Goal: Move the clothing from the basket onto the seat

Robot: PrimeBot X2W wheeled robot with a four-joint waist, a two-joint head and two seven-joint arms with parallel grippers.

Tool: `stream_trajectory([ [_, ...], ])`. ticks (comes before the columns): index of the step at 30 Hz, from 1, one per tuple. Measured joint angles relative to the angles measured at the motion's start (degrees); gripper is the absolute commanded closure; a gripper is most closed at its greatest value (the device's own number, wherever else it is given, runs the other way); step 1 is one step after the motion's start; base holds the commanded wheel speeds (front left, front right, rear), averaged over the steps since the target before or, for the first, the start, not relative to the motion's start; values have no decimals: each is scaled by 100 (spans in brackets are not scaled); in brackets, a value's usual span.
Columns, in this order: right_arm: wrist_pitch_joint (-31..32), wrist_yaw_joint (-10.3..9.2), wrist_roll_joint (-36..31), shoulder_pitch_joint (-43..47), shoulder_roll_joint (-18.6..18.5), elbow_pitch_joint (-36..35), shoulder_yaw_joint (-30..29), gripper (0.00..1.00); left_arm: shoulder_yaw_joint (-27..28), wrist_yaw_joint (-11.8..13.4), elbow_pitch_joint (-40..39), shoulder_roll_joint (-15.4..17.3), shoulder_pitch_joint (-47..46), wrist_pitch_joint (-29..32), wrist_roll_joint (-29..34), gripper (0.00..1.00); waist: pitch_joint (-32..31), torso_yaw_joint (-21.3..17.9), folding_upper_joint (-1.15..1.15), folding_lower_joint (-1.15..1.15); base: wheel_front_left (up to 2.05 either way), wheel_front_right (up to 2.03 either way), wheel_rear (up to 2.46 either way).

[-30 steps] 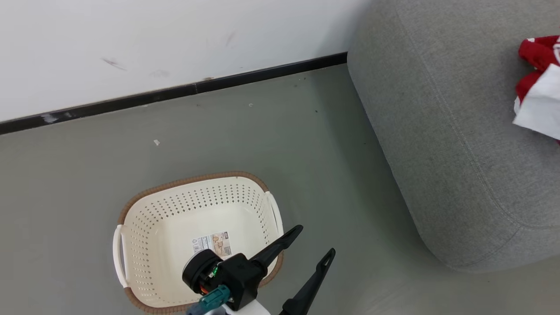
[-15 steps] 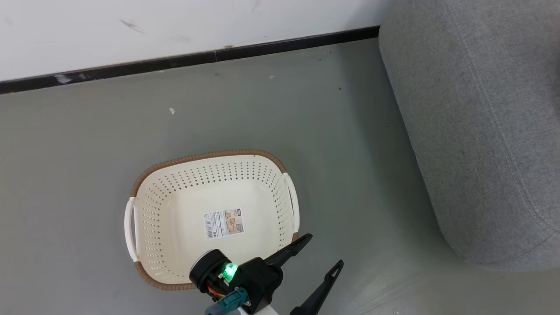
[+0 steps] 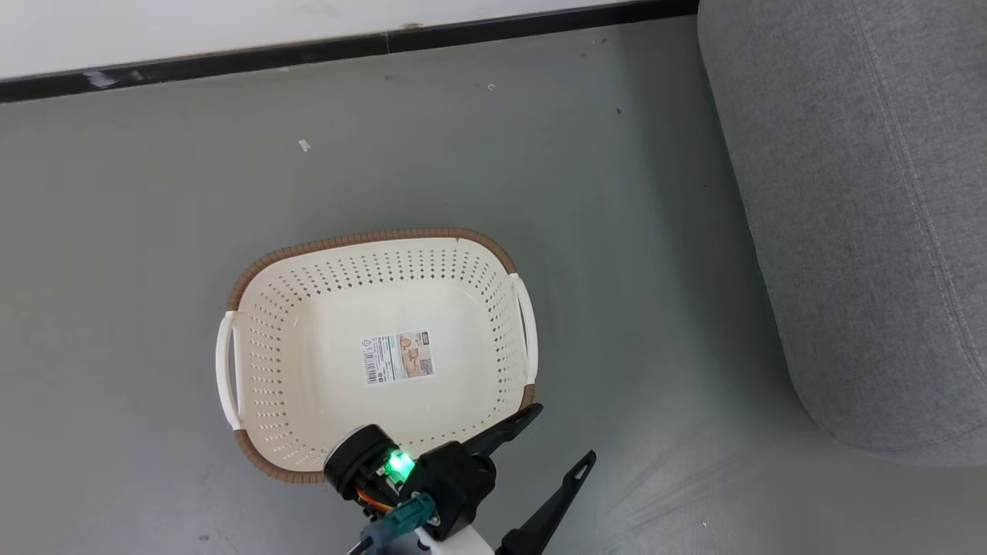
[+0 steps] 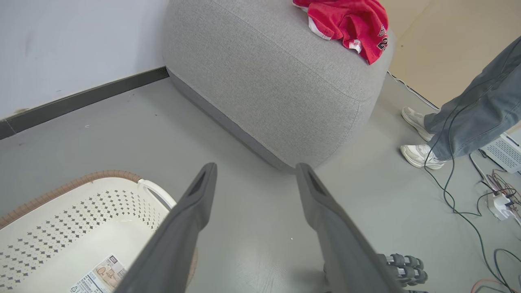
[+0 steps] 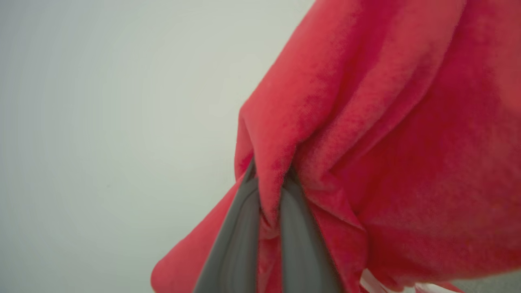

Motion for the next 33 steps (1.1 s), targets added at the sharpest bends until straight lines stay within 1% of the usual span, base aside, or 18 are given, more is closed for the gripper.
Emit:
stream_trajectory([
  [8,-1,0,-114,-527,-356,3,-126,100,121,10,-97,40,-166,56,51,0,278,-14,0,0,0,0,0],
  [9,-1,0,-155,-550,-415,18,-131,100,163,46,-118,43,-196,58,53,0,344,-26,0,0,0,0,0],
  [12,-2,0,-159,-514,-409,167,-144,100,191,60,-148,46,-197,122,53,0,444,-50,0,0,0,0,0],
  [15,-11,0,-151,-356,-318,339,-212,100,197,94,-175,71,-198,212,53,0,552,-83,0,0,0,0,0],
  [19,-109,0,-146,66,-126,544,-242,100,242,159,-235,185,-197,360,54,0,706,-136,0,0,0,0,0],
  [23,-300,0,1,284,154,692,-364,100,308,205,-310,244,-198,436,67,0,865,-210,0,0,0,0,0],
  [27,-520,0,267,294,439,772,-480,100,389,255,-398,301,-242,499,203,0,1005,-311,0,1,0,0,0],
  [28,-583,0,302,309,492,773,-472,91,414,256,-423,319,-272,501,211,0,1036,-342,0,1,0,0,0],
  [30,-679,0,346,340,567,799,-428,62,478,314,-465,338,-327,501,233,0,1090,-407,0,1,0,0,0],
  [31,-720,0,367,354,597,812,-406,45,510,318,-476,350,-335,502,256,0,1113,-440,0,1,0,0,0],
  [32,-777,0,390,371,625,823,-394,10,530,333,-483,366,-342,502,260,0,1134,-476,0,1,0,0,0],
  [33,-829,0,412,390,648,827,-375,0,544,358,-492,380,-344,502,264,0,1154,-511,0,1,0,0,0],
])
